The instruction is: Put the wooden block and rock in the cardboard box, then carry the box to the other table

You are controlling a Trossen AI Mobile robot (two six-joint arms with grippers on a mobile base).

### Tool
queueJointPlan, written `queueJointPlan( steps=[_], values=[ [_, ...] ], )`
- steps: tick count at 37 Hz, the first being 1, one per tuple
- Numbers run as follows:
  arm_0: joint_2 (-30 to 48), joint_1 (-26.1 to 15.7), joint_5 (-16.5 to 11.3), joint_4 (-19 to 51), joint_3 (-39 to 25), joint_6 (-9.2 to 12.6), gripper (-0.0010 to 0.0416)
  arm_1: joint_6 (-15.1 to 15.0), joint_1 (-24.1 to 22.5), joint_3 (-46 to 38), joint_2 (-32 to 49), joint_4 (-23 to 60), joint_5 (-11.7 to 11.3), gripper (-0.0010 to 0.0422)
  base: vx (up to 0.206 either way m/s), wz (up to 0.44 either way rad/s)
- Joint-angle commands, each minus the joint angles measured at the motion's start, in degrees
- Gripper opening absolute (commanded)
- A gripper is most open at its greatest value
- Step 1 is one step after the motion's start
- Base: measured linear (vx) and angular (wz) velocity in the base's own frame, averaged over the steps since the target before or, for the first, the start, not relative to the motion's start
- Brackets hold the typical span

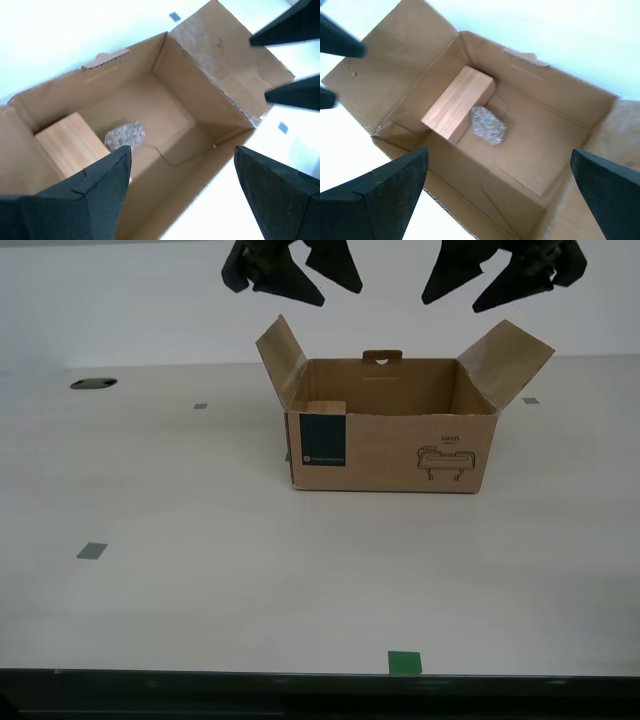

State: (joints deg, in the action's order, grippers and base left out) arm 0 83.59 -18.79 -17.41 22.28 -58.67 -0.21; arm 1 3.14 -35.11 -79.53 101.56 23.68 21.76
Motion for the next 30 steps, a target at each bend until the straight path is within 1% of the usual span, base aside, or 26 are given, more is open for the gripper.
queueJointPlan(
  steps=[1,6,12,14,15,17,20,25,30],
  values=[
    [-0.79,0.00,2.32,5.79,-3.98,-0.22,0.0394,0.15,0.09,-5.01,0.09,6.60,0.13,0.0277,0.000,0.000],
    [-1.27,0.00,2.69,13.09,-9.70,-0.24,0.0394,0.04,0.20,-11.28,0.09,13.44,0.13,0.0277,0.000,0.000],
    [-1.42,0.07,2.71,19.43,-15.50,-0.57,0.0394,-0.37,0.94,-16.94,0.09,18.34,0.15,0.0277,0.000,0.000],
    [-1.62,0.09,2.71,20.96,-16.83,-0.96,0.0394,-0.37,1.44,-18.38,0.09,20.41,0.15,0.0277,0.000,0.000],
    [-1.75,0.09,2.71,21.73,-17.46,-1.53,0.0394,-0.48,1.79,-19.02,0.09,21.49,0.15,0.0277,0.000,0.000],
    [-2.16,0.11,2.71,23.17,-18.36,-2.38,0.0394,-0.87,2.45,-20.04,0.09,23.45,0.15,0.0277,0.000,0.000],
    [-2.91,0.44,2.73,25.03,-19.39,-2.32,0.0394,-1.64,3.67,-20.85,-0.02,25.66,0.15,0.0277,0.000,0.000],
    [-4.24,1.27,2.73,28.68,-20.87,-2.14,0.0394,-1.92,6.45,-20.74,-0.37,27.58,0.15,0.0277,0.000,0.000],
    [-6.14,3.30,2.73,30.62,-21.11,-2.19,0.0394,-2.32,9.27,-20.74,-0.70,28.76,0.17,0.0277,0.000,0.000]
  ],
)
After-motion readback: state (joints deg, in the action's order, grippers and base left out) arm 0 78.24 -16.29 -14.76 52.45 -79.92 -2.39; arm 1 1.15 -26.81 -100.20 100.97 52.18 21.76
